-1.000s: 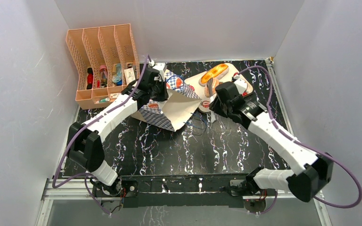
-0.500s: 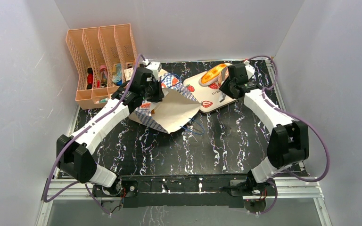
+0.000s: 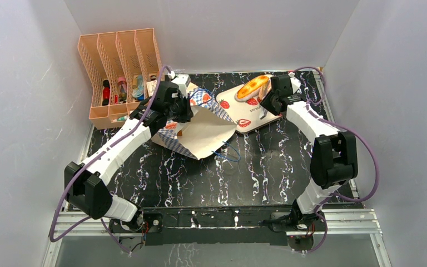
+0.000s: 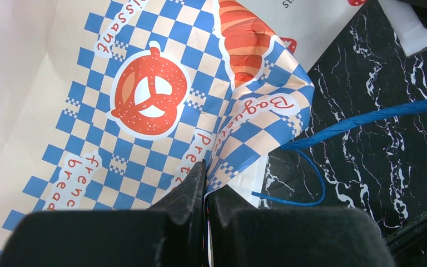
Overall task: Take the fake bread out of the paper bag
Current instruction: Place the fake bread in the container.
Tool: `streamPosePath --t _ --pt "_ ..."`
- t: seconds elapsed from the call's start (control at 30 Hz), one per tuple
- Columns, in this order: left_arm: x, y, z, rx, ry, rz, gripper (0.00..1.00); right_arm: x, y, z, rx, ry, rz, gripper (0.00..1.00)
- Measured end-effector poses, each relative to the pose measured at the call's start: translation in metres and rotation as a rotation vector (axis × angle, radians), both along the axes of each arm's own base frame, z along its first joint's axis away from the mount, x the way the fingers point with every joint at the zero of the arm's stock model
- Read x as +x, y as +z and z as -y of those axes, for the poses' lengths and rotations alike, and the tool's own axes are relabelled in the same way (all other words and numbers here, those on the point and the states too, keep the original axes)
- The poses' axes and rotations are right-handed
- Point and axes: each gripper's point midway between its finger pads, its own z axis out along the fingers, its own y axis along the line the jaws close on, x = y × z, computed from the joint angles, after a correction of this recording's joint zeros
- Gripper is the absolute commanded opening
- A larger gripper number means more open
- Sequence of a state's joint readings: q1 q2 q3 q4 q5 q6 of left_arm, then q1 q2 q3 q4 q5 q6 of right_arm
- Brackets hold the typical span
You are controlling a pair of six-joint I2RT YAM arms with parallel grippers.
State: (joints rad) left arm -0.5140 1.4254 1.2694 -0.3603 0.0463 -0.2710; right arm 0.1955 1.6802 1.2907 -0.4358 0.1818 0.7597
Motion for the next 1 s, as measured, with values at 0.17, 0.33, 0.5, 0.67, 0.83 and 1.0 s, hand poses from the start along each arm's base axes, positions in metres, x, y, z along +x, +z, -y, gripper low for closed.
streamPosePath --t 0.17,0.33,0.5,0.67,0.83,1.0 --pt "-0.0002 0.0010 0.0022 -0.005 -0.002 0.003 0.00 0.0005 -0.0003 0.0010 0.010 0.009 -0.002 0.31" --pt "-0.0025 0.0015 0.0069 -0.011 -0.010 0.003 0.00 0.0007 -0.0014 0.0027 0.013 0.019 -0.006 0.36" --pt "-0.0041 0.0009 0.0090 -0.013 -0.014 0.000 0.00 0.0008 -0.0013 0.0024 0.017 0.027 -0.006 0.36" --pt "-0.0051 -0.0010 0.0094 -0.013 -0.014 -0.005 0.00 0.0010 -0.0014 0.0033 0.020 0.026 -0.007 0.38" --pt "-0.0057 -0.0024 0.0091 -0.011 -0.014 -0.008 0.00 0.0009 -0.0013 0.0031 0.023 0.026 -0.007 0.38" --pt "-0.0056 -0.0021 0.0091 -0.011 -0.014 -0.007 0.00 0.0009 -0.0011 0.0024 0.030 0.023 -0.008 0.39"
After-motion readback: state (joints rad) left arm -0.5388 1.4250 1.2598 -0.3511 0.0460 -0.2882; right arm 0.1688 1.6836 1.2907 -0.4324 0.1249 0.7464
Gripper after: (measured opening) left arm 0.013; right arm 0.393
